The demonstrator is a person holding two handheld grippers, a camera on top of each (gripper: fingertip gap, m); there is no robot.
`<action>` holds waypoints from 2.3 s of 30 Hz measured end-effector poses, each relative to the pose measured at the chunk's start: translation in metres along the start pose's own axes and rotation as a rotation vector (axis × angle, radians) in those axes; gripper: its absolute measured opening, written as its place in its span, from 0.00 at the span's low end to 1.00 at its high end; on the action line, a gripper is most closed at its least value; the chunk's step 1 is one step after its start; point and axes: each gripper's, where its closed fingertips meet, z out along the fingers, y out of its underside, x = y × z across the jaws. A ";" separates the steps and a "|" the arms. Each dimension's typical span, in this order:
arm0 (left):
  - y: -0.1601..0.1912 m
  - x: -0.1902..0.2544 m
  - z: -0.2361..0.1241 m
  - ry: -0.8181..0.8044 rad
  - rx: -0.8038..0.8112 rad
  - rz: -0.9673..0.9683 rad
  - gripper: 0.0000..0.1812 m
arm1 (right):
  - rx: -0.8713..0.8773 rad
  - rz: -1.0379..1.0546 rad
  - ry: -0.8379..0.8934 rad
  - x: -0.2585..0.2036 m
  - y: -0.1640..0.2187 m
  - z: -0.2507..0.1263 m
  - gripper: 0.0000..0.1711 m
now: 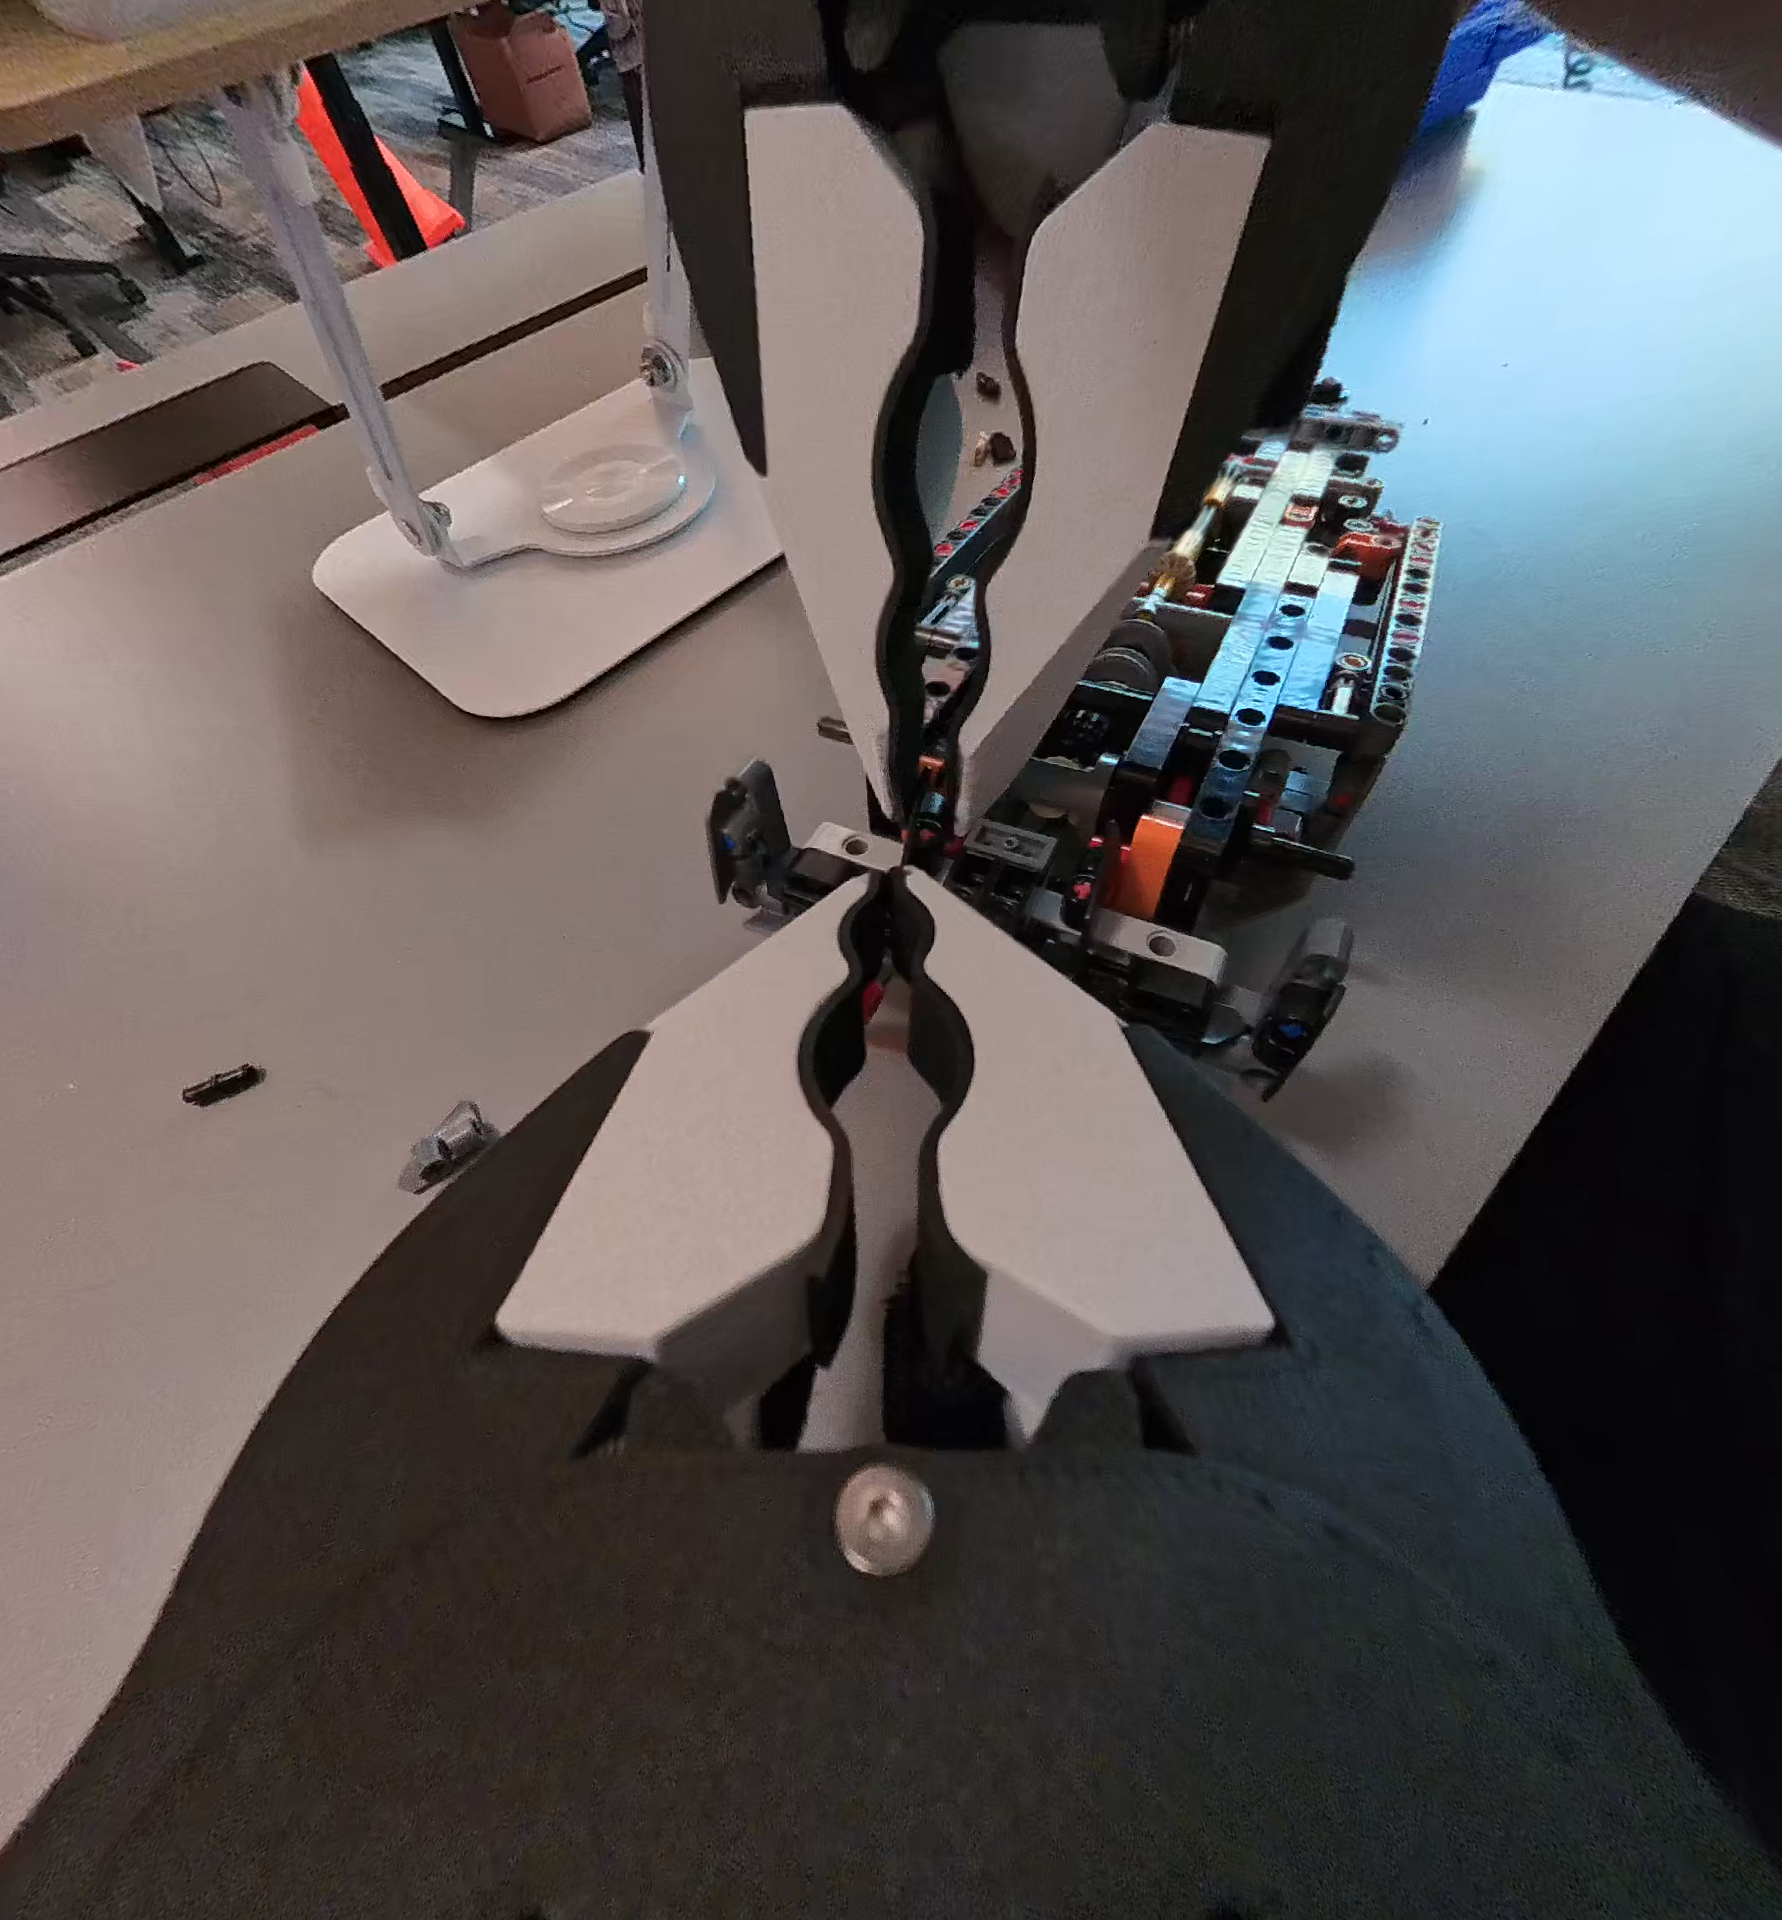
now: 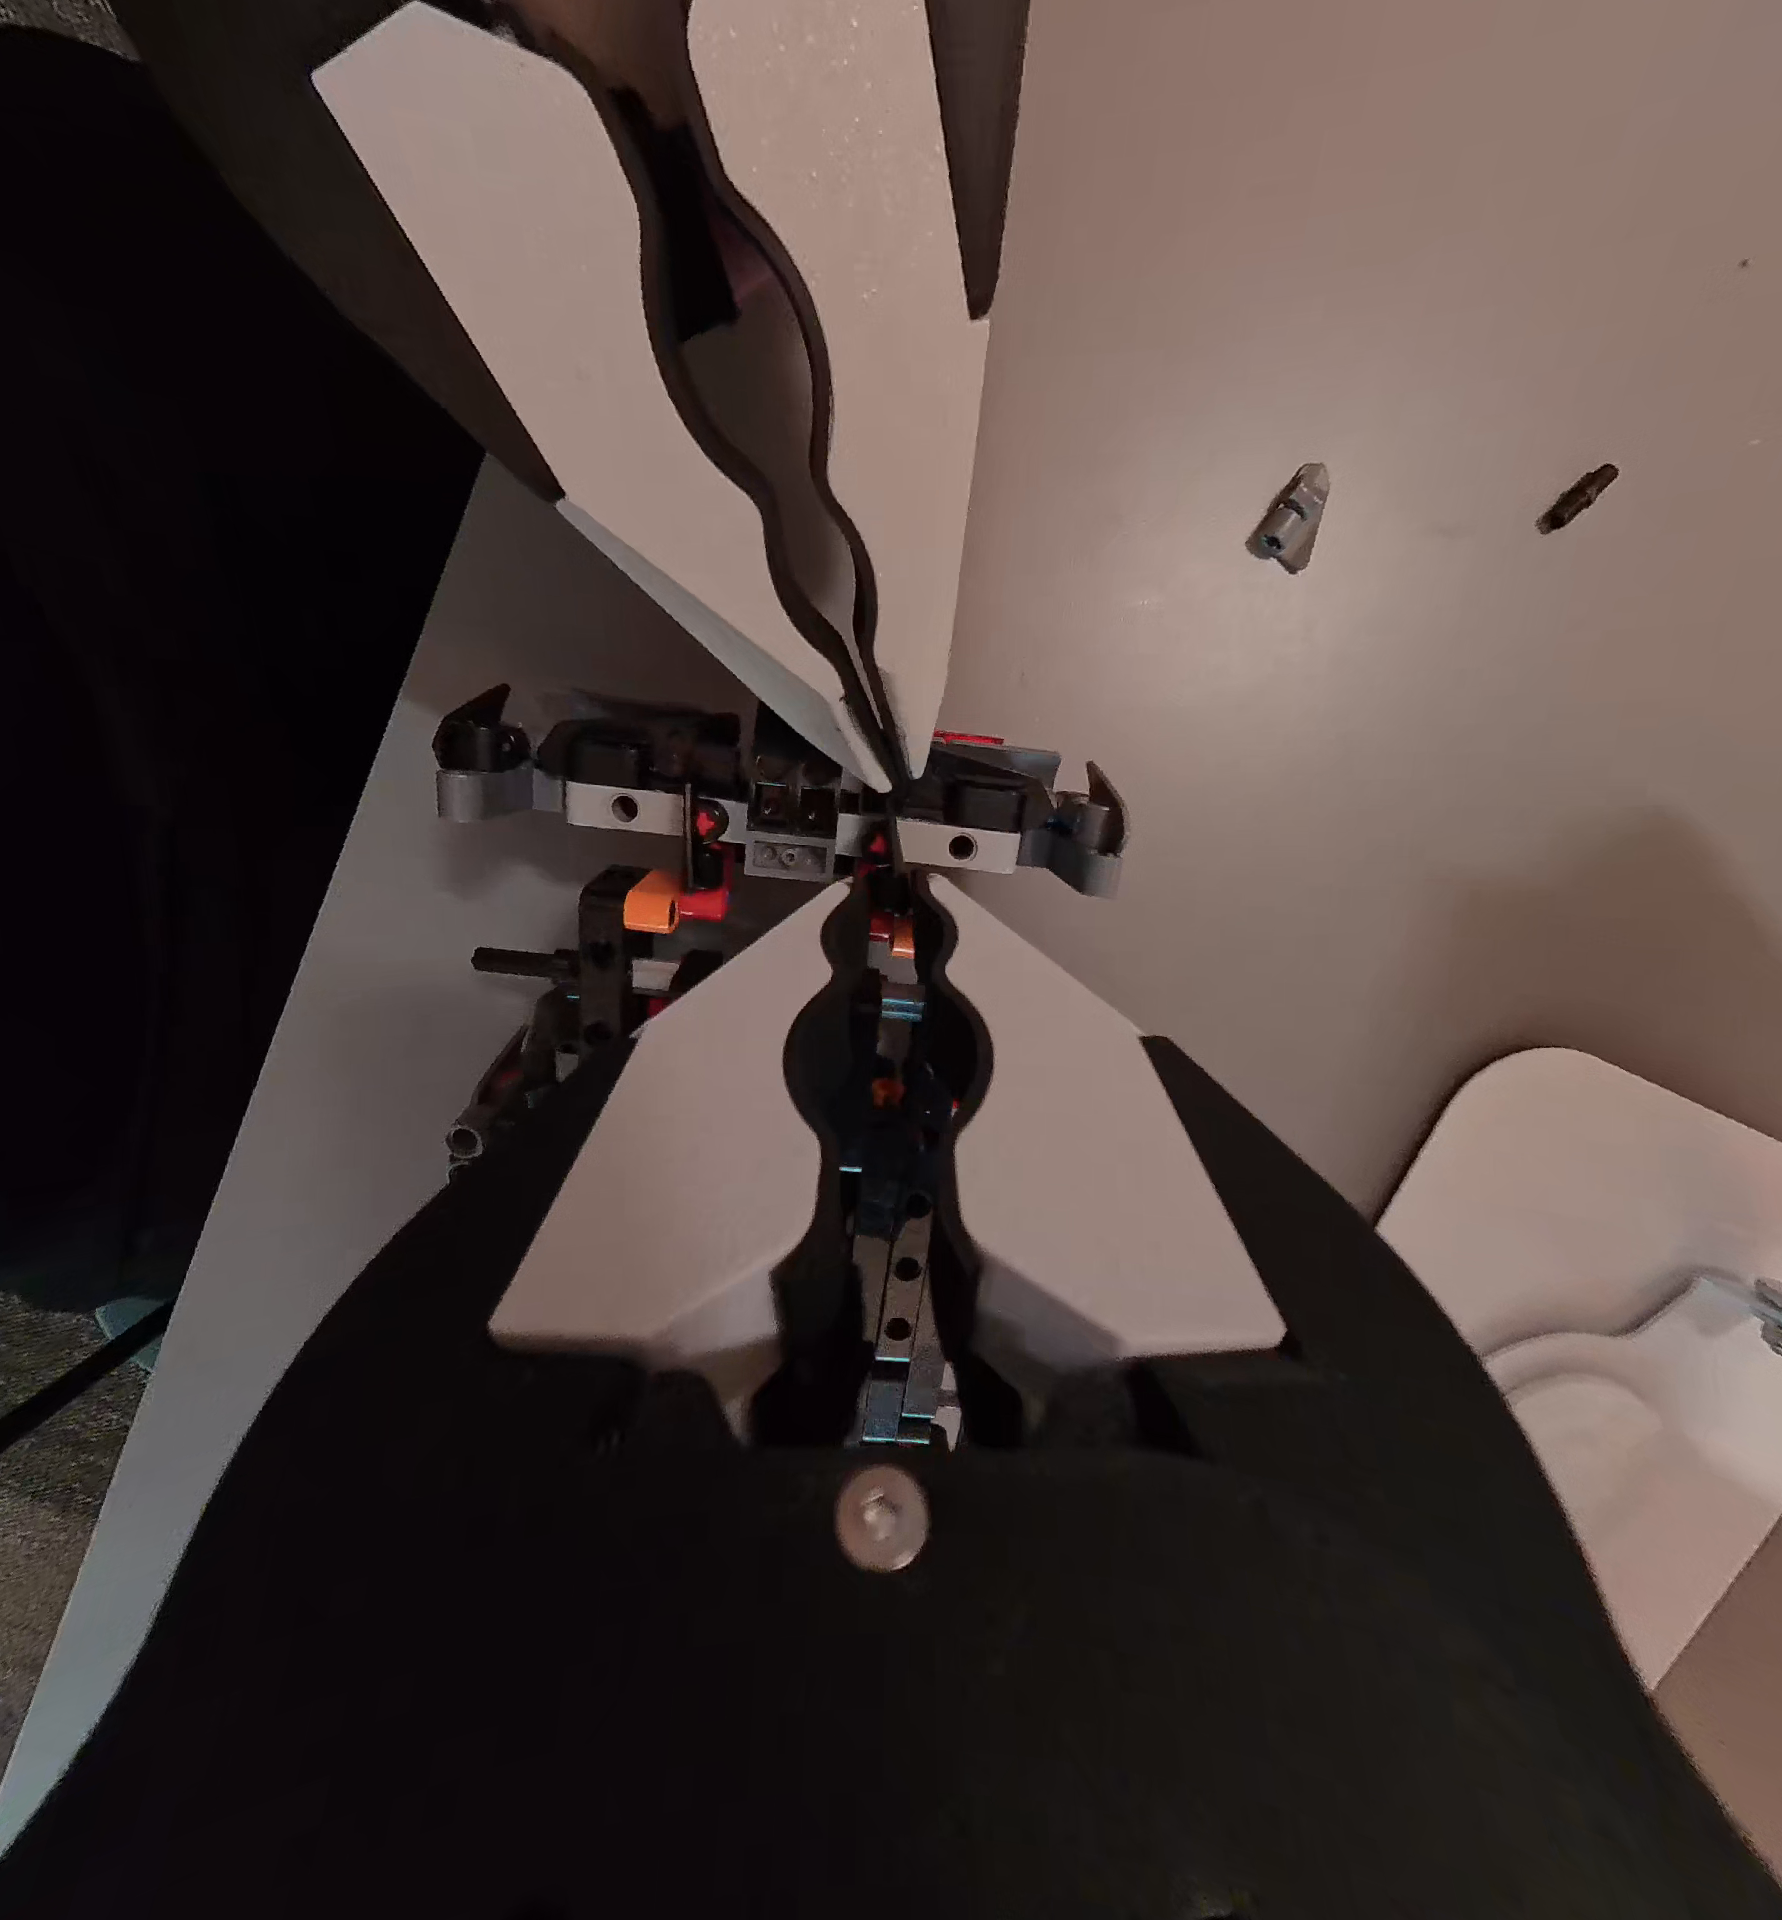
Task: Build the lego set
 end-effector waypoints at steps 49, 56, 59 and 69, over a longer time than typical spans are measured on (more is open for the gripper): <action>0.014 0.000 0.014 0.014 -0.054 0.086 0.00 | -0.054 0.144 0.043 -0.001 0.009 0.015 0.03; 0.014 -0.001 0.015 0.018 -0.061 0.081 0.00 | -0.057 0.160 0.043 -0.001 0.009 0.016 0.03; 0.014 -0.002 0.015 0.013 -0.060 0.072 0.00 | -0.052 0.163 0.045 0.000 0.009 0.015 0.03; 0.008 -0.012 -0.002 -0.070 -0.017 0.013 0.06 | 0.074 0.151 0.205 0.008 0.011 -0.037 0.17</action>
